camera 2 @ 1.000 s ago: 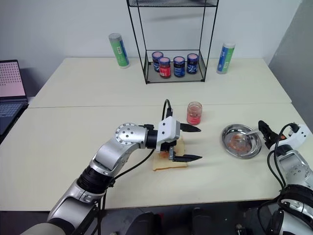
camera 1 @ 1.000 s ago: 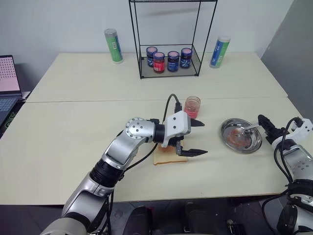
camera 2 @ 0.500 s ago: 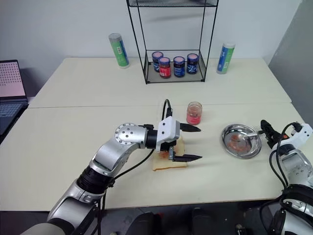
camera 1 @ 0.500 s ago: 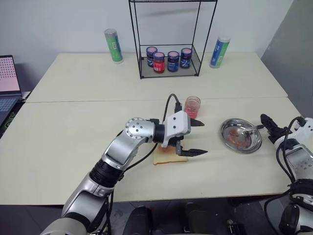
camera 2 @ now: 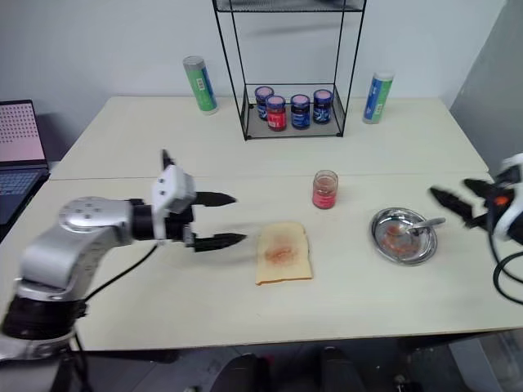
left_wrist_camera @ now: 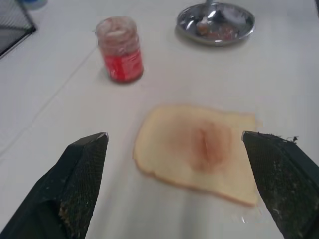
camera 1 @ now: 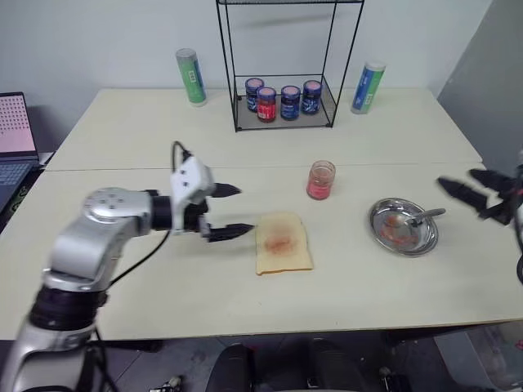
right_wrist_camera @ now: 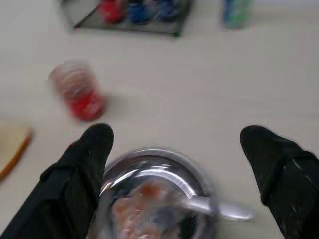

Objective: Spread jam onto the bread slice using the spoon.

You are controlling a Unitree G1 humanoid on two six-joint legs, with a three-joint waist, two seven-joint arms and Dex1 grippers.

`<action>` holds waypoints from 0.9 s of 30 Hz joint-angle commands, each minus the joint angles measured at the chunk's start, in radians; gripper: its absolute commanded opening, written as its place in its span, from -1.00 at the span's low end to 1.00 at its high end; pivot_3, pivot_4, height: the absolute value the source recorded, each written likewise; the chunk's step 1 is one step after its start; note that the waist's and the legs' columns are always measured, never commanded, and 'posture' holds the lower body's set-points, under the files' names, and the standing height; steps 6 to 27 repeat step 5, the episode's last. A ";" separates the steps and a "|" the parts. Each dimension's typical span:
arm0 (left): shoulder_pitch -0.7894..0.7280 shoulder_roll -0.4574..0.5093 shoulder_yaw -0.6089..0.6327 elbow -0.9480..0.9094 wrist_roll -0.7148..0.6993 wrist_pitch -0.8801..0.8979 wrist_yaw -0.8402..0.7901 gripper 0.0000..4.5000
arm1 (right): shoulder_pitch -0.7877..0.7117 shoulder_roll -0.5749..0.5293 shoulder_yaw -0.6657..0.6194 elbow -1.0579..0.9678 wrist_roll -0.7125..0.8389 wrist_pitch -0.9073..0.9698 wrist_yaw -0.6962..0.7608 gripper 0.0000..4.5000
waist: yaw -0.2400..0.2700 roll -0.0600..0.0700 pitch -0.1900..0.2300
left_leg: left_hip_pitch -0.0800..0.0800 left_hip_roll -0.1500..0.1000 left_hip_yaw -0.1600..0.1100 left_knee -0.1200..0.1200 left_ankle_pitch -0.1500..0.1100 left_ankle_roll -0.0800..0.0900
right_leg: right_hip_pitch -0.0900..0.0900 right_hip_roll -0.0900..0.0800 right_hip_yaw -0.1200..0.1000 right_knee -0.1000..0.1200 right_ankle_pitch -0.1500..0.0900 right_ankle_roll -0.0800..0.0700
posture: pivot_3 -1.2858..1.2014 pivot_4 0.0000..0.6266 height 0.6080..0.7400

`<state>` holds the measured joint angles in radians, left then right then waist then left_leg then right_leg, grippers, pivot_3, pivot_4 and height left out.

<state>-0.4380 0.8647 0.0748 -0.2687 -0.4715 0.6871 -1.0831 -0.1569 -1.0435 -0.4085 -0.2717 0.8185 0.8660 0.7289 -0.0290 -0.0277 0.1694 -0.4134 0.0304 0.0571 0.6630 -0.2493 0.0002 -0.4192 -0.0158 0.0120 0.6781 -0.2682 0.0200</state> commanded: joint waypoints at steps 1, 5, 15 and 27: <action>0.086 0.097 0.093 -0.052 -0.041 0.035 -0.041 1.00 | 0.058 -0.110 0.072 -0.179 0.030 0.010 0.200 0.98 | 0.001 0.000 0.000 | 0.000 -0.001 0.000 0.000 0.000 0.000 | 0.000 -0.001 0.000 0.000 0.000 0.000 | 0.03 -0.52 1.00; 0.157 0.129 0.140 -0.054 -0.060 0.021 -0.041 1.00 | 0.060 -0.117 0.122 -0.196 -0.003 -0.013 0.225 0.98 | 0.003 -0.003 0.002 | -0.001 -0.002 0.001 0.001 0.000 0.000 | 0.000 -0.004 0.000 -0.001 0.000 0.000 | 0.03 -0.52 1.00; 0.157 0.129 0.140 -0.054 -0.060 0.021 -0.041 1.00 | 0.060 -0.117 0.122 -0.196 -0.003 -0.013 0.225 0.98 | 0.003 -0.003 0.002 | -0.001 -0.002 0.001 0.001 0.000 0.000 | 0.000 -0.004 0.000 -0.001 0.000 0.000 | 0.03 -0.52 1.00; 0.157 0.129 0.140 -0.054 -0.060 0.021 -0.041 1.00 | 0.060 -0.117 0.122 -0.196 -0.003 -0.013 0.225 0.98 | 0.003 -0.003 0.002 | -0.001 -0.002 0.001 0.001 0.000 0.000 | 0.000 -0.004 0.000 -0.001 0.000 0.000 | 0.03 -0.52 1.00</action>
